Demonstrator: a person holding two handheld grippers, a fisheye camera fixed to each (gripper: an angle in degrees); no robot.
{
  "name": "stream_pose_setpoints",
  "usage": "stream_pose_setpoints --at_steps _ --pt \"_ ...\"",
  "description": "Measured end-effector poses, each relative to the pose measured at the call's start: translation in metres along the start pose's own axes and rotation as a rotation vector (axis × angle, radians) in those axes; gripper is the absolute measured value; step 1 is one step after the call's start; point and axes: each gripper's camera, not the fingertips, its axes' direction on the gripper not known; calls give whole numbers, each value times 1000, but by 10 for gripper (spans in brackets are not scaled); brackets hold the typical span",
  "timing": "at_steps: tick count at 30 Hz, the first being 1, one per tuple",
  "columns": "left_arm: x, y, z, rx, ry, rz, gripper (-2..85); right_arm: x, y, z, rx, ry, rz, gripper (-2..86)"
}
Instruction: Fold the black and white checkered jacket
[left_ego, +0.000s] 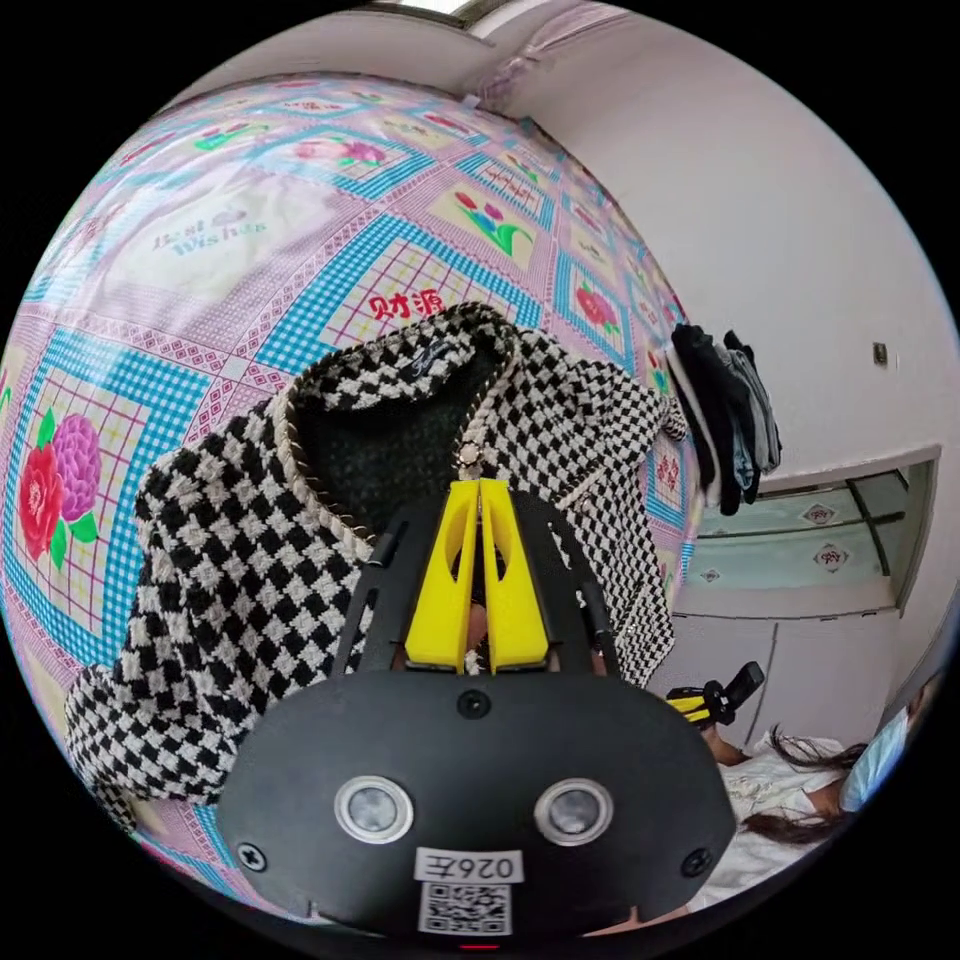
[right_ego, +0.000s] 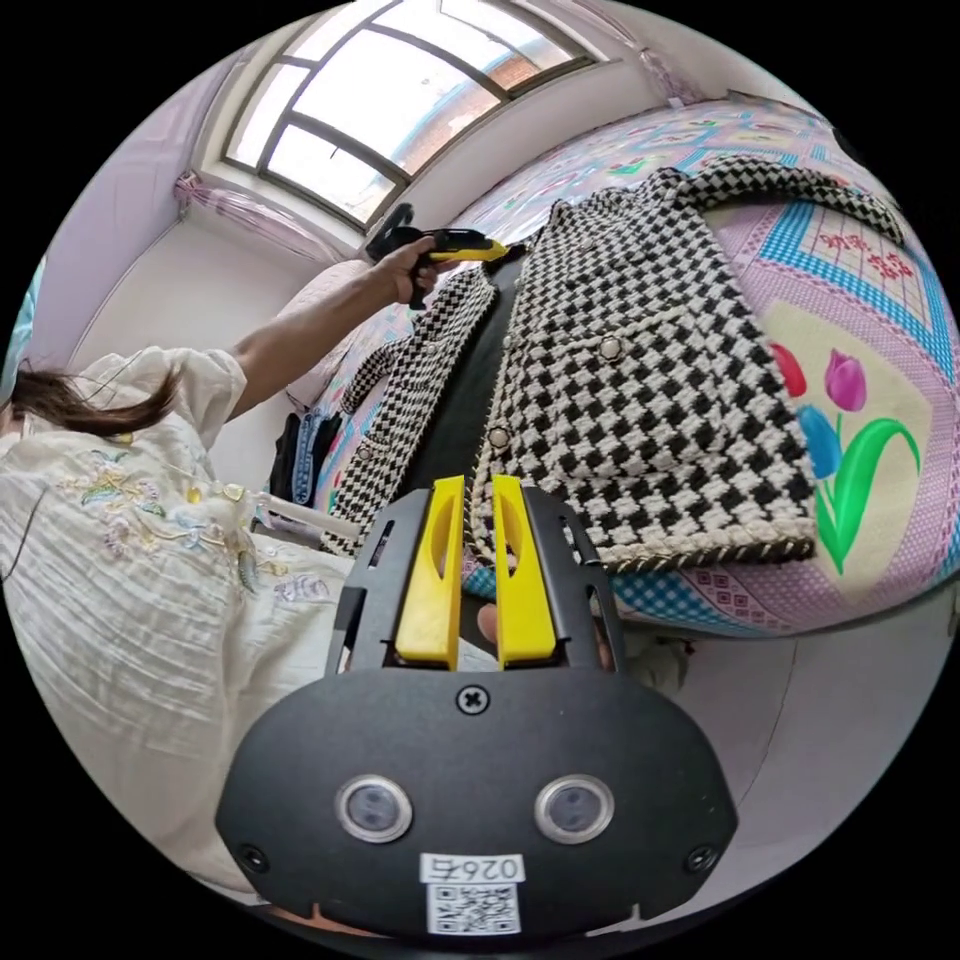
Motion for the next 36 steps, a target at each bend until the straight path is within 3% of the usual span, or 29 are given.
stream_pose_setpoints --at_steps 4,8,12,17,24,29,31,33,36 --pt "13 13 10 44 74 69 -9 8 11 -2 -11 95 14 30" --pt "14 21 56 -74 -15 69 -9 16 13 29 -88 171 26 25" --pt "1 39 49 53 44 -34 -9 0 6 49 -138 241 -33 16" --pt "-3 51 13 268 0 -56 -6 -4 13 22 -44 261 -25 14" --pt "9 12 22 253 -88 -13 73 46 -37 -38 140 425 4 28" --pt "19 -16 46 223 -130 25 162 100 -117 -44 187 520 63 94" --pt "21 -25 57 206 -107 47 164 140 -156 -42 234 420 161 165" --pt "27 -38 79 126 -153 99 96 169 -185 -37 277 367 240 185" --pt "37 -55 95 42 -290 157 40 212 -242 -13 195 266 263 1"
